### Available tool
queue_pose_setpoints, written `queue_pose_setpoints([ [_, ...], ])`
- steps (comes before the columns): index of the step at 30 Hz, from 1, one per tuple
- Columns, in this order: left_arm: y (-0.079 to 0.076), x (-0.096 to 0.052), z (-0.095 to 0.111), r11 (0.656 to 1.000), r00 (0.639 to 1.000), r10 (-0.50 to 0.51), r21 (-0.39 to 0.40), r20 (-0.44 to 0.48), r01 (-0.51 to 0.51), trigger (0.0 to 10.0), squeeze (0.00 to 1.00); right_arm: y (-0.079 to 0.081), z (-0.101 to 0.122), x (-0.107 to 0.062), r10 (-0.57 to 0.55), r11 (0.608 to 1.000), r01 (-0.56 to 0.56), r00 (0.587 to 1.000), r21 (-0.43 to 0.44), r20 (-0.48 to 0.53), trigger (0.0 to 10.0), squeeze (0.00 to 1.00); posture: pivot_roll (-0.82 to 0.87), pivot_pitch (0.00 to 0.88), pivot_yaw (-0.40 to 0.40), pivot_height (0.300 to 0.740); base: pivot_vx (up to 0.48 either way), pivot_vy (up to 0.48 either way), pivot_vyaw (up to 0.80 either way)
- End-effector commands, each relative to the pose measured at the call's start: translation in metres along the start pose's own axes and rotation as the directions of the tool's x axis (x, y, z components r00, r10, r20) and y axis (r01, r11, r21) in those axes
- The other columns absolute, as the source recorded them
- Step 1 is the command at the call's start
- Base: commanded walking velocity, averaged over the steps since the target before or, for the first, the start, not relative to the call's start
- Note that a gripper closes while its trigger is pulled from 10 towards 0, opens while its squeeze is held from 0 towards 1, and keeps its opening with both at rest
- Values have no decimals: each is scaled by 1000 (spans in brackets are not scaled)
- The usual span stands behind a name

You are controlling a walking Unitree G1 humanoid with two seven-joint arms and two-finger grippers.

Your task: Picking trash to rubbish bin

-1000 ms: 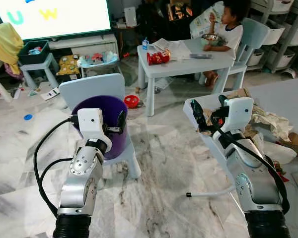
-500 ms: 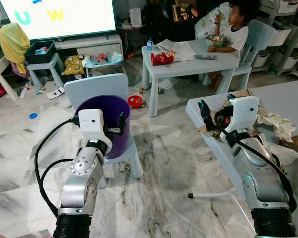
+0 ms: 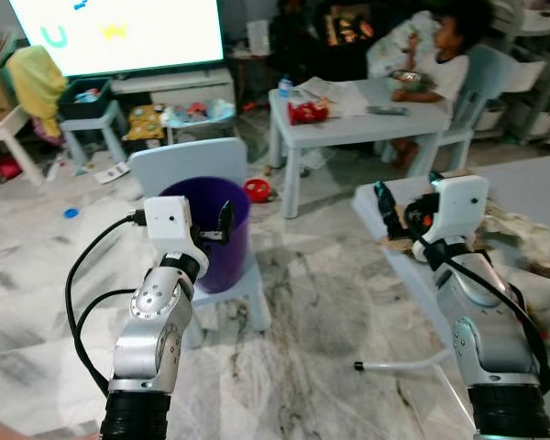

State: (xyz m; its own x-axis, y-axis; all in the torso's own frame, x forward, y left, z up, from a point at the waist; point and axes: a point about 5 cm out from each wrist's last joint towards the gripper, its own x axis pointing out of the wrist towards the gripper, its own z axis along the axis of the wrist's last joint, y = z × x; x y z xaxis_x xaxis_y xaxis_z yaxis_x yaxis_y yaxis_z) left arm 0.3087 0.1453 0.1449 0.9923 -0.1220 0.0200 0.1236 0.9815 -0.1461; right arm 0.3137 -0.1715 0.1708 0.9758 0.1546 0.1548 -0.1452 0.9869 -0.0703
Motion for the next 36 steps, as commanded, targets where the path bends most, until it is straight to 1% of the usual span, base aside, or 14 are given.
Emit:
queue_pose_setpoints([
  [1,3,1,-2,1000,1000,14,5,-19,-14,10000,0,4,1,3,11,1000,-11,1000,3,4,10000,0,-51,30,17,740,0,244,0],
  [9,4,1,-3,1000,1000,19,4,-20,-19,10000,0,4,1,3,16,1000,-16,1000,3,3,10000,0,-50,27,13,740,0,30,0],
  [27,1,2,-4,1000,1000,18,-3,-22,-18,10000,0,2,1,3,14,1000,-14,1000,-3,1,10000,0,-60,28,12,740,0,461,0],
  [29,1,2,-4,1000,1000,18,-4,-21,-18,10000,0,2,1,3,14,1000,-14,1000,-3,1,10000,0,-60,29,12,740,0,274,0],
  [36,-1,2,-2,1000,1000,1,1,-4,-1,10000,0,2,1,2,12,1000,-12,1000,-1,0,10000,0,-64,33,12,740,0,0,0],
])
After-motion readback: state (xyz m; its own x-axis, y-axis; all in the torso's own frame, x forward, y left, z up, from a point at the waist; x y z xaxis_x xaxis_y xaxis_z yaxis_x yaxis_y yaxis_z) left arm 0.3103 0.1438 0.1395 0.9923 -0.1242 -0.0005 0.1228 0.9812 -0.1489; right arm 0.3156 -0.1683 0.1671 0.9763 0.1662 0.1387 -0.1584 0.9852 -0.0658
